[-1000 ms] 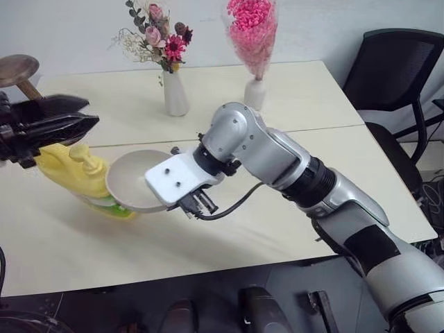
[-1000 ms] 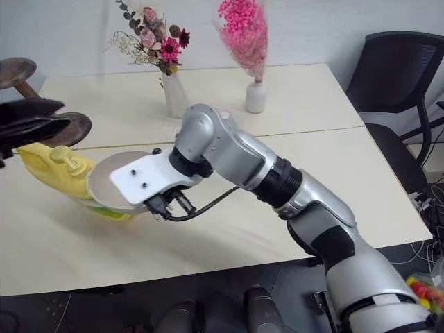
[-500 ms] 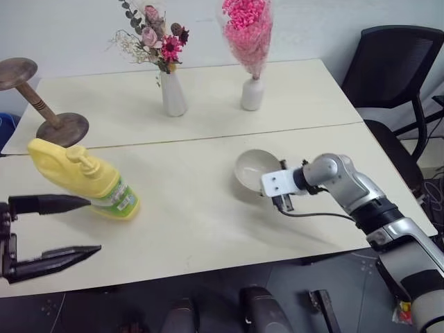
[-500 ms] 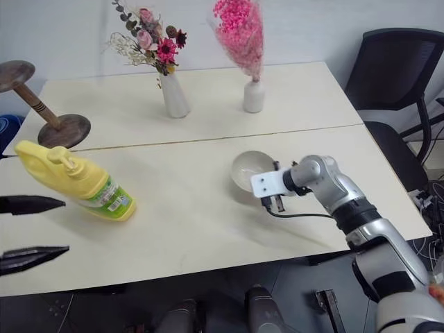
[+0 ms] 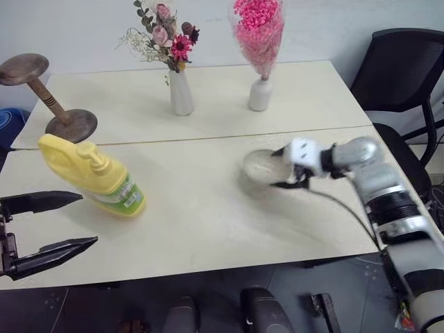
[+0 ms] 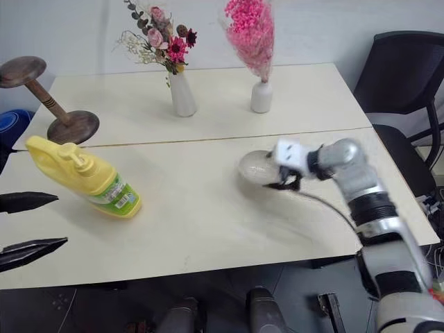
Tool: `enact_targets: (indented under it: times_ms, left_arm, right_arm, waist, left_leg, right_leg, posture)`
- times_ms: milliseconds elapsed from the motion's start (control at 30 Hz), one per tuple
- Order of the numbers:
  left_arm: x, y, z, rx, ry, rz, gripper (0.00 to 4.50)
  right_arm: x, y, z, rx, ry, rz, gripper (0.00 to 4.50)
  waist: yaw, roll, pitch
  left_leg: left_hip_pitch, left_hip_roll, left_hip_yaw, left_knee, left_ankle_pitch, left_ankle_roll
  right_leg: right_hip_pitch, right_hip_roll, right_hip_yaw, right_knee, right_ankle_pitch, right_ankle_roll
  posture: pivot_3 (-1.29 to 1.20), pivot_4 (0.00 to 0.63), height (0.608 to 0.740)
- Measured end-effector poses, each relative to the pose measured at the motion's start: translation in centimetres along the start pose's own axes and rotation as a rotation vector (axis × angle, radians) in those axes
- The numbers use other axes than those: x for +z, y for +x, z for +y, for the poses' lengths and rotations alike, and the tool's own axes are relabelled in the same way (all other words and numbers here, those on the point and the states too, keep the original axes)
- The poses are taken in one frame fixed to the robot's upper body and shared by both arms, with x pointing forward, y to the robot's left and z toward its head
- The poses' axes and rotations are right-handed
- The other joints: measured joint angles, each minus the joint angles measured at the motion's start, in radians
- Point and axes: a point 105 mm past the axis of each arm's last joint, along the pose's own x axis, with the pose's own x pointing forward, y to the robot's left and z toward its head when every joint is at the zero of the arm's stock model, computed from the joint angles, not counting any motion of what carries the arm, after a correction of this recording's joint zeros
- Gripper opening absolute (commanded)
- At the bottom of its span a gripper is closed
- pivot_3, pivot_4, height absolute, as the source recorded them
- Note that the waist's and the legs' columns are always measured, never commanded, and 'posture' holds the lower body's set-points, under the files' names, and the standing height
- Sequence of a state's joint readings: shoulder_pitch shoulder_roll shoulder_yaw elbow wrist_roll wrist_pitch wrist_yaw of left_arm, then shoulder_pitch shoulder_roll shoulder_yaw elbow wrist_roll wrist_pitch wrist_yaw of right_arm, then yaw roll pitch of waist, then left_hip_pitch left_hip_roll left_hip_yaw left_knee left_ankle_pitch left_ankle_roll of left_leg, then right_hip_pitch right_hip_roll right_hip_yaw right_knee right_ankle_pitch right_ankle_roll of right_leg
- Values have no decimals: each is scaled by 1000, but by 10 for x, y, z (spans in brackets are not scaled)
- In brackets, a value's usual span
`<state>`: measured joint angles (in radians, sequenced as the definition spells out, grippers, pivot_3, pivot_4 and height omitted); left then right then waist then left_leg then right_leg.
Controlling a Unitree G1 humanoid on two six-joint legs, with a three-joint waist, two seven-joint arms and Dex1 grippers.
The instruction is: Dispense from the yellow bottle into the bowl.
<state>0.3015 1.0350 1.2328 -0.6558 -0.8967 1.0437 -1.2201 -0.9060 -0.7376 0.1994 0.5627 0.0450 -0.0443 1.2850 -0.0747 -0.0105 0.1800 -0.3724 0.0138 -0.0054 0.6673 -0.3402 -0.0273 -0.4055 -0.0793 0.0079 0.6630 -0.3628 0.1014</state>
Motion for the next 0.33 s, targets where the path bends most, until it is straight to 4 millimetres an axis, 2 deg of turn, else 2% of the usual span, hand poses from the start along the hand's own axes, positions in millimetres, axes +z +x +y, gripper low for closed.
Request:
enact_targets:
  times_ms: [67,133,200,267,333]
  left_arm:
    - [1,-3,3,11,-7,-15,4113]
    - [2,-6,7,20,-16,-30,4113]
    - [7,-10,14,36,-20,-58,4113]
    - [10,-13,19,54,-21,-77,4113]
    - [13,-13,21,56,-8,-90,4113]
  right_arm:
    - [7,-32,-11,-24,23,-24,4307]
    - [4,-61,-9,12,69,-13,4307]
    - [-7,-86,2,54,172,10,4307]
    - [-10,-92,7,61,228,4,4307]
    - [-11,-89,13,80,243,-2,4307]
  waist:
    - [2,0,0]
    - [6,0,0]
    - [16,1,0]
    - [18,1,0]
    - [13,1,0]
  left_leg:
    - [2,1,-1,-1,0,0]
    - [3,1,-2,-1,-1,1]
    - [4,1,-2,-1,-1,2]
    - [4,1,-2,0,-1,2]
    - [5,1,0,0,-1,2]
  right_leg:
    - [3,0,-1,-1,0,0]
    - [5,0,-2,-3,0,0]
    - [6,0,-2,-3,0,0]
    - [6,-1,-2,-3,0,0]
    - [7,0,-1,-3,0,-1]
  posture:
    - [0,150,740]
    - [0,150,740]
    - [0,150,740]
    - [0,150,740]
    - [0,150,740]
